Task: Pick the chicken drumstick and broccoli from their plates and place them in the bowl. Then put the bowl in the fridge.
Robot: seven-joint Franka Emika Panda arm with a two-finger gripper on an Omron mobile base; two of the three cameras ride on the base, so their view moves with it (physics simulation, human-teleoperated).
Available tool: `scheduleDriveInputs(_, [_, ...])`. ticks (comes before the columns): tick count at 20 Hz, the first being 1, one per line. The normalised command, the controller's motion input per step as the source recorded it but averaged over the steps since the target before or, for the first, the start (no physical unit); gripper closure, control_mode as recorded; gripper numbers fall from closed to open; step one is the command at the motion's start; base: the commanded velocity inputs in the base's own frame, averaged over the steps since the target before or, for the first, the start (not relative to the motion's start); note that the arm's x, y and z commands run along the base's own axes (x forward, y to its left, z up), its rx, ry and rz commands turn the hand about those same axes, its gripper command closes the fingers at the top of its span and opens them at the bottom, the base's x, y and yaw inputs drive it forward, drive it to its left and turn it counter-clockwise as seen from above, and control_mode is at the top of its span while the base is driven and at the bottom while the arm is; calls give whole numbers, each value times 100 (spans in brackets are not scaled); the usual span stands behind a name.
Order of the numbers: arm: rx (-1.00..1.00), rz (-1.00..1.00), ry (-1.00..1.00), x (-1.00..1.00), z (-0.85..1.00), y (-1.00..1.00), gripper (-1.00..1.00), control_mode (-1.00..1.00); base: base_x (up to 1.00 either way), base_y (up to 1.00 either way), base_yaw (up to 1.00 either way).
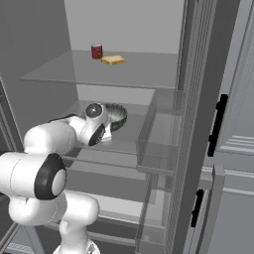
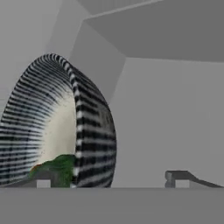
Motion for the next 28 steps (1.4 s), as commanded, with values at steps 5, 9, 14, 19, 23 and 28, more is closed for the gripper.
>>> scheduleDriveInputs(5, [0,0,-7,-78,52,-8,-100,-100,0,0,0])
scheduleDriveInputs(9, [0,1,-2,-62,73,-4,-100,-100,0,0,0])
scheduleDriveInputs(14, [-1,4,31,-18,68,-3,-100,-100,0,0,0])
scheduleDriveInputs(19, [-2,19,39,-45,43,0,-100,-100,0,0,0])
scheduleDriveInputs(23, [-10,23,19,-65,14,11,-100,-100,0,0,0])
scheduleDriveInputs(28, [-24,33,-1,-74,9,18,-100,-100,0,0,0])
